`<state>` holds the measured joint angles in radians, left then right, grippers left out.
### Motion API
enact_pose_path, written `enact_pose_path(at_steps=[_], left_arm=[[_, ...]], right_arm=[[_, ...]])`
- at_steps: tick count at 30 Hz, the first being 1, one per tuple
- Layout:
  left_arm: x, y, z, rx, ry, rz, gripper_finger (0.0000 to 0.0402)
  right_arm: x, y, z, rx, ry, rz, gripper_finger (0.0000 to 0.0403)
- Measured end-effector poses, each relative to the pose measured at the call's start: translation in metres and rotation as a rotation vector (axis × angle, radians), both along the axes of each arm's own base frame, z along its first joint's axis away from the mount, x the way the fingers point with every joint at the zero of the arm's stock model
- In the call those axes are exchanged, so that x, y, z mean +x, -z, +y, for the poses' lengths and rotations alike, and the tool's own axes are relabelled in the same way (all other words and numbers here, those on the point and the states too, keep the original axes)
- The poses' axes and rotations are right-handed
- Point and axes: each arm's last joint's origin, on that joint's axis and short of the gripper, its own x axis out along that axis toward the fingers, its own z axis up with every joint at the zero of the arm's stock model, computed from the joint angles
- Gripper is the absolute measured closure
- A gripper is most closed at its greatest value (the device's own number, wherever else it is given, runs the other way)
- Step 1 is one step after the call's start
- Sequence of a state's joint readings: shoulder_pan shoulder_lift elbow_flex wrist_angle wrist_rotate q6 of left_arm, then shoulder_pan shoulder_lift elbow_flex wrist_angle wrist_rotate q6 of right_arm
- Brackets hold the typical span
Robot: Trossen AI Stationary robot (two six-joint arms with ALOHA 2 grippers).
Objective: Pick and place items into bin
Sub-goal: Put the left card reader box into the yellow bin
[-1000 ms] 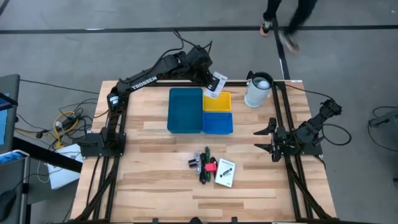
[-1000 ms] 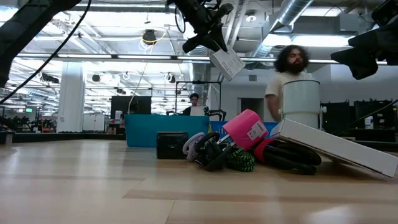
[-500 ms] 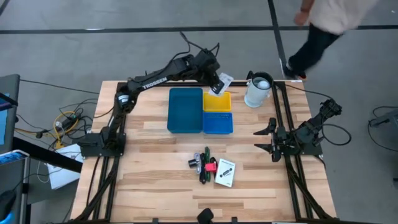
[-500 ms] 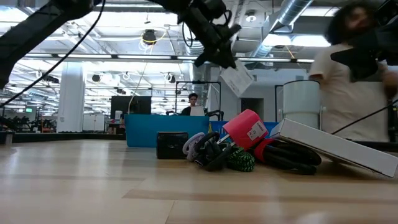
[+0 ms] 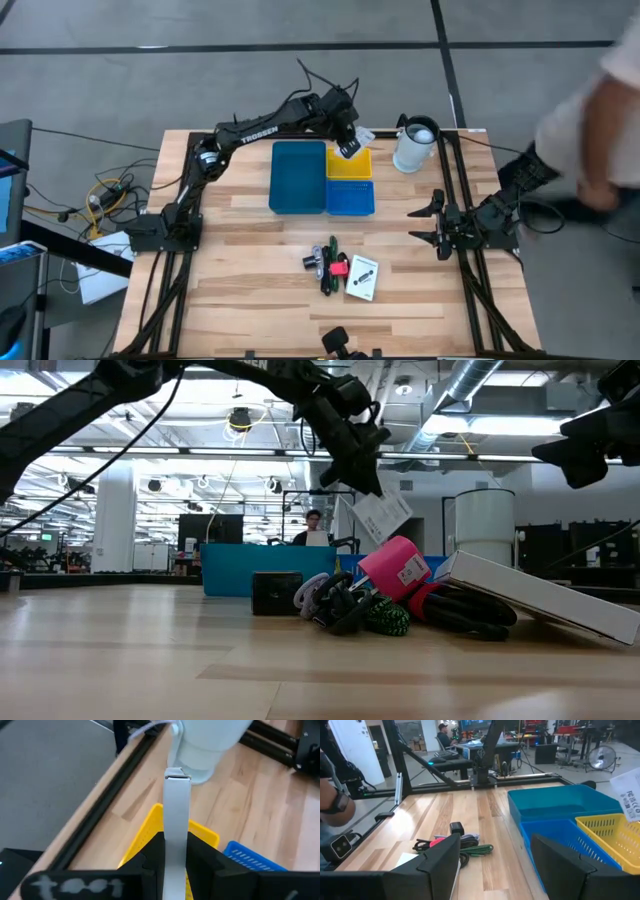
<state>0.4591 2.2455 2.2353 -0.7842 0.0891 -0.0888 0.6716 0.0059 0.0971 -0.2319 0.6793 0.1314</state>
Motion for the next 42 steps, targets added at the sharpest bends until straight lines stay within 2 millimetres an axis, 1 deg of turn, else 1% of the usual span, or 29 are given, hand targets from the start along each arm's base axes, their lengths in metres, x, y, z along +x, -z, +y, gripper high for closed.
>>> enact_pose_path(at_steps=[12, 24, 37, 42], left_arm=[[-0.002, 0.0, 0.003, 0.077, -0.055, 0.037, 0.035], [-0.001, 0.0, 0.001, 0.044, -0.093, 0.026, 0.0339], [0.004, 0.0, -0.011, 0.038, -0.071, 0.031, 0.0339], [0.005, 0.0, -0.013, 0.064, -0.039, 0.038, 0.0339]], right_arm=[[0.0, 0.0, 0.0, 0.0, 0.0, 0.0, 0.0168], [0.0, 0.0, 0.0, 0.0, 0.0, 0.0, 0.0168], [0.0, 0.0, 0.0, 0.0, 0.0, 0.0, 0.0168], [0.0, 0.0, 0.0, 0.0, 0.0, 0.0, 0.0168]])
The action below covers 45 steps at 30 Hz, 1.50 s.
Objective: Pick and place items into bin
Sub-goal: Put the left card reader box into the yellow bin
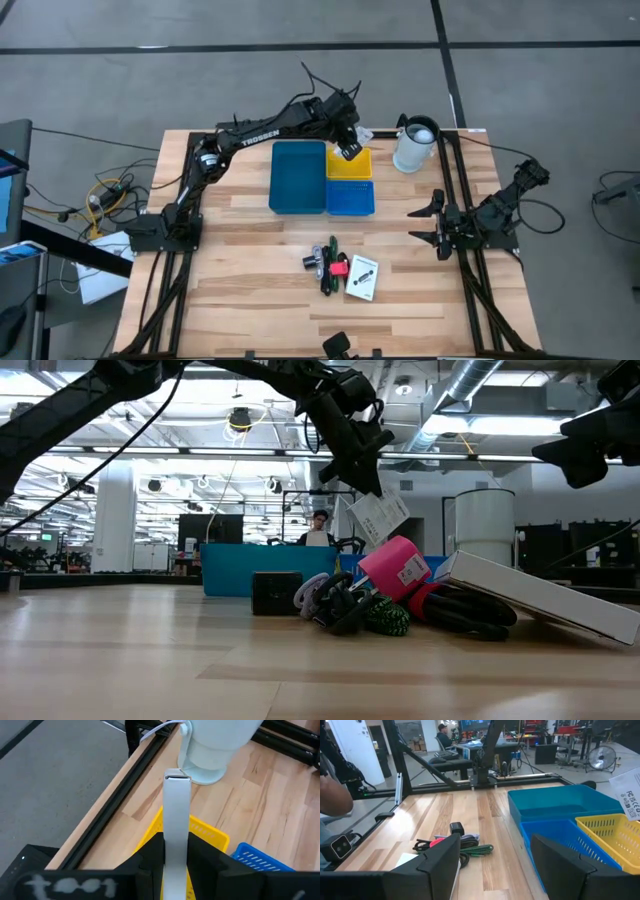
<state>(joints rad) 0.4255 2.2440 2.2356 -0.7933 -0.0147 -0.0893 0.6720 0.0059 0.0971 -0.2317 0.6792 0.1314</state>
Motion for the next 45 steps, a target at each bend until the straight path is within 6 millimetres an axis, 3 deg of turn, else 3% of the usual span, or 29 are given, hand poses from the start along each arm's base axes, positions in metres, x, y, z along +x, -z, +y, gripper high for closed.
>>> enact_pose_path(at_steps=[37, 45], left_arm=[[0.0013, 0.0014, -0.0079, -0.008, 0.018, 0.025, 0.0339], [0.0013, 0.0014, -0.0078, -0.007, 0.016, 0.024, 0.0295]], right_arm=[[0.0, -0.0002, 0.0, 0.0, 0.0, 0.0, 0.0168], [0.0, -0.0002, 0.0, 0.0, 0.0, -0.001, 0.0168]])
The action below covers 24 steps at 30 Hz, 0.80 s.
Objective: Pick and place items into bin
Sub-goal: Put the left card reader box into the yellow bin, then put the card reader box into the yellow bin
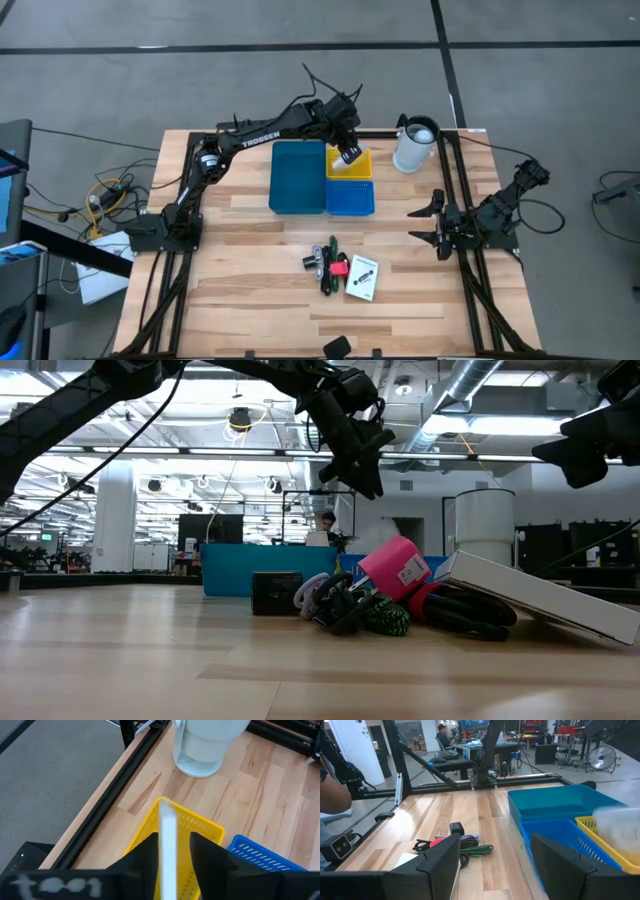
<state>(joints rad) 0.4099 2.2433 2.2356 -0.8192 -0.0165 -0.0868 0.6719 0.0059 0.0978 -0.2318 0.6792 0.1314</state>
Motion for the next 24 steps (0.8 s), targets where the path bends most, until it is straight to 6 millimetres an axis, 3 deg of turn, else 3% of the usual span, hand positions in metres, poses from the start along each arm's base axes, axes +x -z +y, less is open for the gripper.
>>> enact_pose_path(at_steps=[10, 24], left_arm=[[-0.0001, -0.0002, 0.0006, 0.026, -0.021, 0.009, 0.0236], [0.0003, -0.0001, -0.0006, 0.028, -0.018, 0.012, 0.0232]], right_arm=[[0.0, 0.0, 0.0, 0.0, 0.0, 0.0, 0.0168], [0.0, 0.0, 0.0, 0.0, 0.0, 0.0, 0.0168]])
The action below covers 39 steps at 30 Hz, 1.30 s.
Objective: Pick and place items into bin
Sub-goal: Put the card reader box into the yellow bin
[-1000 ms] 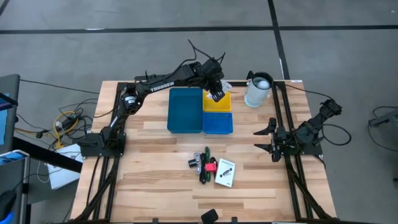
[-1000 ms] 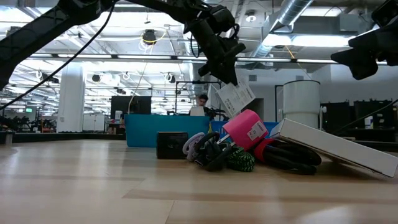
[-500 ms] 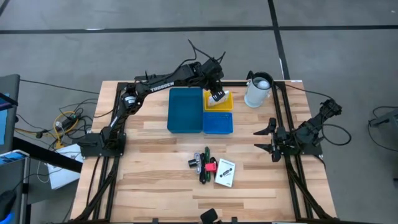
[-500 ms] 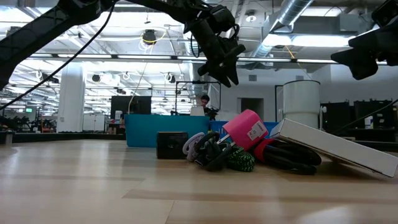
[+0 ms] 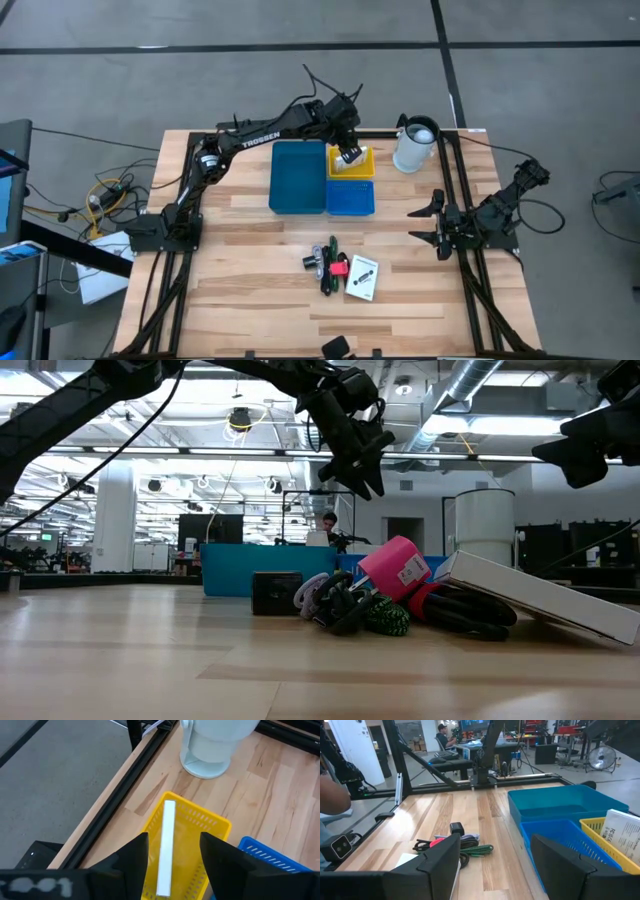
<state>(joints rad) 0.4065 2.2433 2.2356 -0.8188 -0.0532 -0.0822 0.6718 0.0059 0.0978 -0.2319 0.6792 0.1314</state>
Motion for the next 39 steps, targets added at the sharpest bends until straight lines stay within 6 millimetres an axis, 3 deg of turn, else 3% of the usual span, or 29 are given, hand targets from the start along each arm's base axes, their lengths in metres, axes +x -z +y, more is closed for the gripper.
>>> enact_pose_path(at_steps=[9, 15, 23, 26, 33, 39], left_arm=[[-0.006, -0.008, -0.012, -0.027, 0.028, 0.074, 0.0232], [-0.025, -0.044, -0.043, -0.019, 0.112, 0.152, 0.0232], [-0.056, -0.101, -0.099, 0.038, 0.228, 0.104, 0.0232], [-0.075, -0.124, -0.12, 0.055, 0.263, 0.077, 0.0232], [-0.141, -0.183, -0.167, 0.131, 0.274, -0.023, 0.0232], [-0.209, -0.211, -0.194, 0.203, 0.354, -0.002, 0.0233]], right_arm=[[0.0, 0.0, 0.0, 0.0, 0.0, 0.0, 0.0168], [0.0, 0.0, 0.0, 0.0, 0.0, 0.0, 0.0168], [0.0, 0.0, 0.0, 0.0, -0.001, 0.001, 0.0168], [0.0, 0.0, 0.0, 0.0, 0.0, 0.0, 0.0168], [0.0, 0.0, 0.0, 0.0, -0.001, 0.0, 0.0168], [0.0, 0.0, 0.0, 0.0, 0.0, 0.0, 0.0168]])
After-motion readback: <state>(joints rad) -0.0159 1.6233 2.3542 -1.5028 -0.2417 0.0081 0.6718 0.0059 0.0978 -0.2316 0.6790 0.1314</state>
